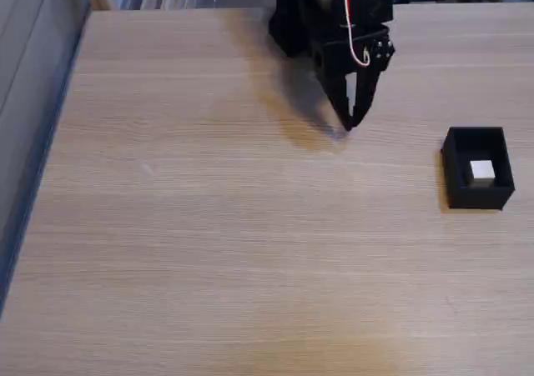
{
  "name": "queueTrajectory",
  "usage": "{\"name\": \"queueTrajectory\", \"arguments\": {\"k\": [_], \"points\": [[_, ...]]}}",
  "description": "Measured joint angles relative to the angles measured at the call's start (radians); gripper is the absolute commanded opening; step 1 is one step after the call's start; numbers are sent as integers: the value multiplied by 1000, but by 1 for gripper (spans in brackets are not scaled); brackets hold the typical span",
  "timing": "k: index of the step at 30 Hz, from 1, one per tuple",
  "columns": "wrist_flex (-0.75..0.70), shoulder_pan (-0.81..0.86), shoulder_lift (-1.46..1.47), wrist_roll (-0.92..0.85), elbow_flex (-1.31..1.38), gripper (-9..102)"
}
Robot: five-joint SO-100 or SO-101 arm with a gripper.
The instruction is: Pick a white block and place it in the black box.
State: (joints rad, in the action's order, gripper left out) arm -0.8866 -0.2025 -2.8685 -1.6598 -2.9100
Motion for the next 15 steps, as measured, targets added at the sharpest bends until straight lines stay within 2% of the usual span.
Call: {"name": "queueTrajectory", "arguments": {"k": [4,7,15], "points": [[-14,58,-183,11,-169,0],[-87,91,-245,46,-179,0],[-422,64,-440,71,-183,0]]}}
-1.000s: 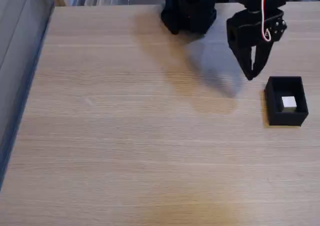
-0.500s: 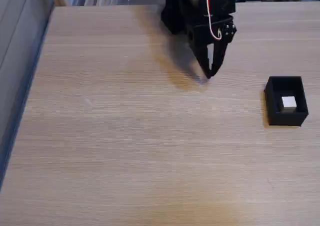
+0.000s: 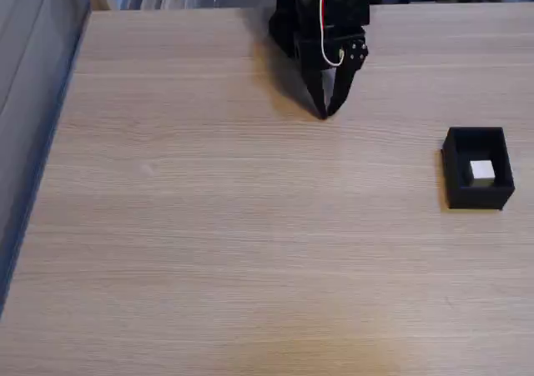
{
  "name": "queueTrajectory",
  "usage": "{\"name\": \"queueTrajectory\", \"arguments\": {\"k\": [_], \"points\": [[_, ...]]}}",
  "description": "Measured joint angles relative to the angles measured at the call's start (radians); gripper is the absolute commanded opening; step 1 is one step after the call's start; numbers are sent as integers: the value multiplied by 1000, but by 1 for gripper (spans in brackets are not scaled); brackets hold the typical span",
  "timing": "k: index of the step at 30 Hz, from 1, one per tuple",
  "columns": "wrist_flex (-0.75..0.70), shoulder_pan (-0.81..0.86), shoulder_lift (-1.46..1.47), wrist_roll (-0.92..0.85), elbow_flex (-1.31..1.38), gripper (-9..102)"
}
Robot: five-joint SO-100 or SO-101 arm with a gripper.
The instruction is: Pick a white block and place it in the black box.
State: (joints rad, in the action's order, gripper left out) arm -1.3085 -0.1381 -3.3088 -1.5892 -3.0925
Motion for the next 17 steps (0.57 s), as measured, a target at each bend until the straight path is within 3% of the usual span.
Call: {"name": "queueTrajectory", "arguments": {"k": [17], "points": [[-34,35,-17,0,0,0]]}}
